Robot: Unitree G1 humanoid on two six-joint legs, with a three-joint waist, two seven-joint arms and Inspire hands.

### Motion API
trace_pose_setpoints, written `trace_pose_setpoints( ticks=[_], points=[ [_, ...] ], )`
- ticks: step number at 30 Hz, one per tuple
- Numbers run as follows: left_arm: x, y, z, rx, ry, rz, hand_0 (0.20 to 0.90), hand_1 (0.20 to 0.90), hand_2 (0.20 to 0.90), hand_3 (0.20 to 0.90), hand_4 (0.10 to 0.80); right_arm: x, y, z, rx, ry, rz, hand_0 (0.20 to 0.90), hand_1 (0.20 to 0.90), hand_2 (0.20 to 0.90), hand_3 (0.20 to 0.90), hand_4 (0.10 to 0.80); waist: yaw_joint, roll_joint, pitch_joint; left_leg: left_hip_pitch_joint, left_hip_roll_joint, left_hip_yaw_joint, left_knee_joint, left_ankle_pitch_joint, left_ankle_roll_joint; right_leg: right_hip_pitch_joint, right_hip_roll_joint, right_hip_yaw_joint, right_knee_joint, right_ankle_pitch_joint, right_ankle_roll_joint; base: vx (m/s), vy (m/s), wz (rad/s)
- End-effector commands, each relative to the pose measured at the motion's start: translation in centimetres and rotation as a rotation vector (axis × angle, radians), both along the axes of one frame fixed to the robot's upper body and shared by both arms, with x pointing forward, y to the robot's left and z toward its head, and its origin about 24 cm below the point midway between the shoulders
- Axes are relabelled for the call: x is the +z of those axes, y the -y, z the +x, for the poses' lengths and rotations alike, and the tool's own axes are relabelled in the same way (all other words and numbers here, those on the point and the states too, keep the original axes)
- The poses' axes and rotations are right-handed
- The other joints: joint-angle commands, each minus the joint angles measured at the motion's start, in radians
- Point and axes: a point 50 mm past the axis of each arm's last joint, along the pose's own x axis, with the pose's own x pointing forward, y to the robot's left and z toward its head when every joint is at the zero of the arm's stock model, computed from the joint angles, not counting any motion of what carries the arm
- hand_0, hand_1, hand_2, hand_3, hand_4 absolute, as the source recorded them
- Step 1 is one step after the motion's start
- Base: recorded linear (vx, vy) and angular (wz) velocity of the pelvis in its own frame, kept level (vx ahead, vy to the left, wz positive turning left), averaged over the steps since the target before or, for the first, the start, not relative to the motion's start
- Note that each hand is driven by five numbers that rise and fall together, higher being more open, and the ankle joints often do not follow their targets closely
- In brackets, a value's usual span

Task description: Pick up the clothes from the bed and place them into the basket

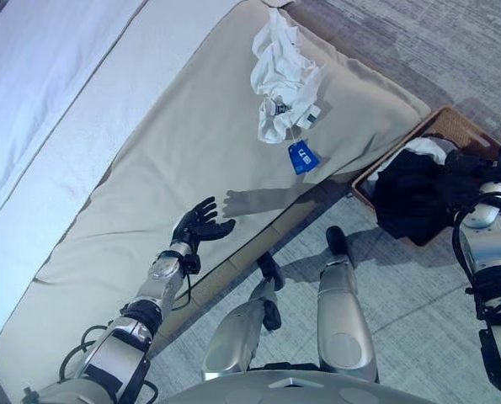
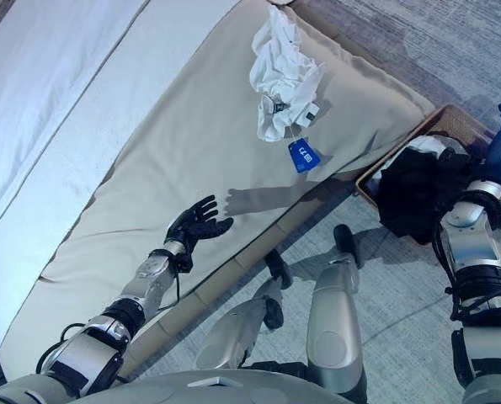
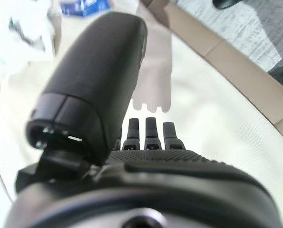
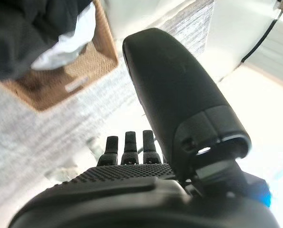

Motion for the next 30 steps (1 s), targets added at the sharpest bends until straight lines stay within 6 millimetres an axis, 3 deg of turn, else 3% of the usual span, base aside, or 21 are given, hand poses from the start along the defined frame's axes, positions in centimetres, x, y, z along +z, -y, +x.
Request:
trace_pose_setpoints(
  ticks=[1,8,18,24,30],
  points=[
    [-1.8,-4.1,-2.7,0.146,-0.067,0.036,0.900,0.900,0.900,0.900,0.800,6.2,-1.9,-0.6,0.079,0.269,-0.214,0.900,0.900,0.900,0.900,0.800,-0.017,-0.086,-0.056,0.022,-0.032,-0.053,0.120,-0.149,0.013,0.104,0.029,-0.086,-0.070,0.000,-0.085,0.095,0.078,-0.03],
    [-4.5,-5.7,-6.5,0.219,-0.213,0.029,0.900,0.900,0.900,0.900,0.800,6.9,-4.0,0.0,0.231,0.195,-0.291,0.900,0.900,0.900,0.900,0.800,0.035,-0.130,-0.106,0.039,-0.036,-0.084,0.122,-0.157,0.022,0.157,0.025,-0.108,-0.089,-0.005,-0.085,0.075,0.057,0.03],
    [-6.6,-7.4,-11.1,0.230,-0.377,0.092,0.900,0.900,0.900,0.900,0.800,6.1,-3.5,2.3,0.250,0.026,-0.243,0.900,0.900,0.900,0.900,0.800,0.183,-0.194,-0.105,0.013,-0.046,-0.181,0.165,-0.156,0.037,0.204,0.004,-0.210,-0.061,-0.024,-0.099,0.059,0.020,0.38],
    [-5.6,-8.3,-9.8,0.194,-0.341,0.149,0.900,0.900,0.900,0.900,0.800,7.1,-2.9,4.5,0.192,-0.035,-0.176,0.900,0.900,0.900,0.900,0.800,0.262,-0.203,-0.053,-0.057,-0.056,-0.235,0.199,-0.141,0.047,0.166,-0.002,-0.262,-0.022,-0.028,-0.105,-0.013,0.000,0.52],
    [-2.3,-5.9,-4.7,0.012,-0.144,0.225,0.900,0.900,0.900,0.900,0.800,9.6,-2.2,6.5,0.048,-0.026,-0.094,0.900,0.900,0.900,0.900,0.800,0.343,-0.178,0.031,-0.175,-0.071,-0.285,0.273,-0.117,0.058,0.070,-0.012,-0.326,0.110,-0.063,-0.112,-0.050,-0.066,0.38]
  ],
)
